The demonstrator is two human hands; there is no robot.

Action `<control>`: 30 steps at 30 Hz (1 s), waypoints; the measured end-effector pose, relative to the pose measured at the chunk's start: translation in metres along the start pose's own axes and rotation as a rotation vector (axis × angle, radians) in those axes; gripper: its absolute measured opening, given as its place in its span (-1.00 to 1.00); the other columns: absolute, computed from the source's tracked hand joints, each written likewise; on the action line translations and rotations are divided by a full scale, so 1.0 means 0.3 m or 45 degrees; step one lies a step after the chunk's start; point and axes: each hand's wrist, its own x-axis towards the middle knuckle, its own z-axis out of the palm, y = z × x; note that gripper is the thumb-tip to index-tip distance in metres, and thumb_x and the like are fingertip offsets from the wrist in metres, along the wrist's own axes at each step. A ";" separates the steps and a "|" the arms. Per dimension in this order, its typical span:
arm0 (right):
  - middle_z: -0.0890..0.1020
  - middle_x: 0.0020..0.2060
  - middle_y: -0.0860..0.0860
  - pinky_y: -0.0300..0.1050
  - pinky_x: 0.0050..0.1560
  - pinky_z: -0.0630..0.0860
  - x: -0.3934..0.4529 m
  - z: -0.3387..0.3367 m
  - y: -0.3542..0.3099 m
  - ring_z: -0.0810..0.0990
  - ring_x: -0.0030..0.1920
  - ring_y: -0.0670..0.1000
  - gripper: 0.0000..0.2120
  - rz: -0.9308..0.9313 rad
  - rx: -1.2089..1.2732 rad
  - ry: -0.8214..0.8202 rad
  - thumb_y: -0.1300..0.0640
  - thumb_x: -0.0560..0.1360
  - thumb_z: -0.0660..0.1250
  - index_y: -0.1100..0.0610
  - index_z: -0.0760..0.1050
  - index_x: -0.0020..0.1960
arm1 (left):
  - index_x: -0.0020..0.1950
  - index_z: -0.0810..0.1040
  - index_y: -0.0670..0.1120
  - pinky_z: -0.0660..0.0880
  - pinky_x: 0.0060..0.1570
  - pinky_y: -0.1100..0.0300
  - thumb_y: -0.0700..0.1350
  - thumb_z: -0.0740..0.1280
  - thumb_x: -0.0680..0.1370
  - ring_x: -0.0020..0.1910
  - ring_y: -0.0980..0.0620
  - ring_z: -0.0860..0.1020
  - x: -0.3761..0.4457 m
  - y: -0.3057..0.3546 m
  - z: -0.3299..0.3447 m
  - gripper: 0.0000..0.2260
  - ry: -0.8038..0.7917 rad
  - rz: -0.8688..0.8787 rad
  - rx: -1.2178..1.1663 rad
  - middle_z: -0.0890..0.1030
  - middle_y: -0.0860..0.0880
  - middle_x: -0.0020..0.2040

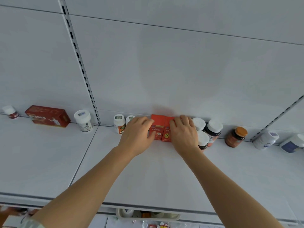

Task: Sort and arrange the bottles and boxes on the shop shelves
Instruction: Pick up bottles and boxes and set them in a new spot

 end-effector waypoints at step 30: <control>0.59 0.07 0.14 0.10 0.33 0.36 -0.228 -0.326 0.161 0.49 0.21 0.22 -0.63 0.238 0.057 -0.068 0.02 0.46 0.32 0.22 0.54 0.16 | 0.16 0.56 -0.11 0.48 0.06 0.01 0.01 0.36 0.50 0.10 -0.11 0.51 0.055 0.285 -0.008 -0.70 0.019 0.207 -0.011 0.57 -0.04 0.06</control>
